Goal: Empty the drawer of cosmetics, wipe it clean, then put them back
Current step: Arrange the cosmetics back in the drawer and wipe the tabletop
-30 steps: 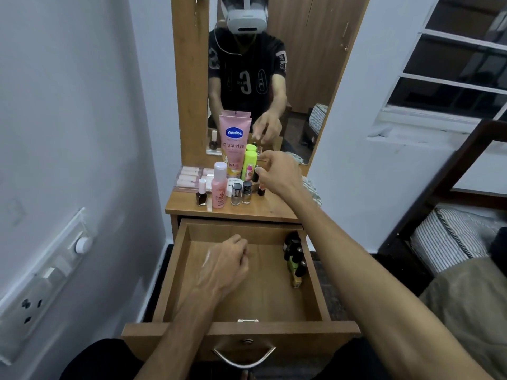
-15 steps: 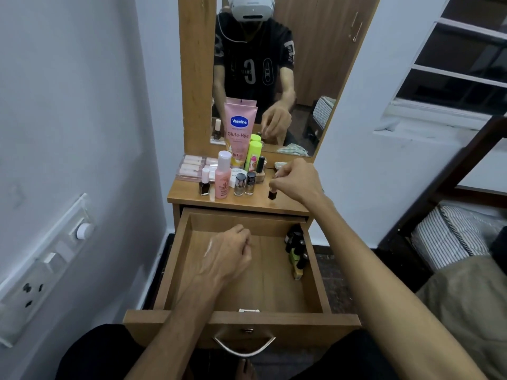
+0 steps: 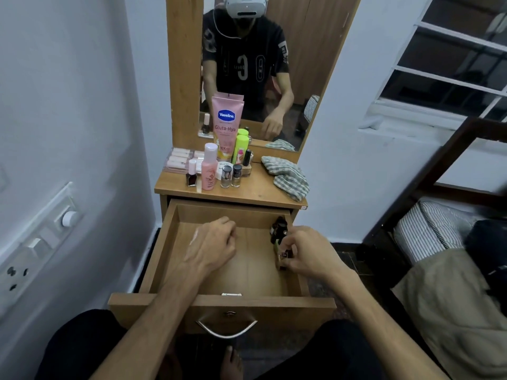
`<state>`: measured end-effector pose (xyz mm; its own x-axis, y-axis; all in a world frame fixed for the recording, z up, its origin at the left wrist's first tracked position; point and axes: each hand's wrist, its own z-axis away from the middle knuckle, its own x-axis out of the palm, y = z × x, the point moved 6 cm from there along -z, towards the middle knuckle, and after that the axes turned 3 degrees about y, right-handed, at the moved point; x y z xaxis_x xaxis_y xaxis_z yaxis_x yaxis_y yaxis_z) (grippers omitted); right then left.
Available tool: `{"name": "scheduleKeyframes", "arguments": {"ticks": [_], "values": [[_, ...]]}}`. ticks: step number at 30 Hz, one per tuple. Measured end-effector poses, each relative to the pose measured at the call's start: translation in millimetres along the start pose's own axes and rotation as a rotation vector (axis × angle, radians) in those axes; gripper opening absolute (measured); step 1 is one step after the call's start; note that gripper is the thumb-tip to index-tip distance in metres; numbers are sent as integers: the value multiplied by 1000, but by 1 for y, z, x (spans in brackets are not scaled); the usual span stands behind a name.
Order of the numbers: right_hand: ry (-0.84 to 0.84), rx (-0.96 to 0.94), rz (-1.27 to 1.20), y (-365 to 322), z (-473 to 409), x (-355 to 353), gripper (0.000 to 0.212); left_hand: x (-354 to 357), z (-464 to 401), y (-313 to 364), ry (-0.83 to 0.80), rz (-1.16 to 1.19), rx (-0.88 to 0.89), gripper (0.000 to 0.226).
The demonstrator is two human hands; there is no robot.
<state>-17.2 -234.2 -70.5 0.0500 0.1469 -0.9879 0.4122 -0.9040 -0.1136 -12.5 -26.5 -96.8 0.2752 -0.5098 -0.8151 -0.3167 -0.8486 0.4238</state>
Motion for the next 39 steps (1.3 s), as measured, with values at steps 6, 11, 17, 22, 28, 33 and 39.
{"name": "scheduleKeyframes", "arguments": {"ticks": [6, 11, 17, 22, 28, 33, 39], "values": [[42, -16, 84, 5, 7, 13, 12, -3, 2, 0, -4, -4, 2, 14], [39, 27, 95, 9, 9, 17, 17, -1, 2, -1, -17, -8, 10, 12], [62, 0, 84, 4, 11, 13, 21, 0, 1, -2, -22, -1, 7, 12], [116, -2, 4, -4, -7, -15, 21, 3, 0, -2, -22, 2, -3, 12], [337, 96, -221, -20, -84, -64, 15, 4, -1, -1, -47, 14, 17, 12], [488, 112, -247, -38, -160, -85, 35, 6, -1, -3, -49, 32, 37, 13], [390, 129, -124, -44, -204, -72, 31, 10, -1, -7, -38, 66, 46, 11]]}}
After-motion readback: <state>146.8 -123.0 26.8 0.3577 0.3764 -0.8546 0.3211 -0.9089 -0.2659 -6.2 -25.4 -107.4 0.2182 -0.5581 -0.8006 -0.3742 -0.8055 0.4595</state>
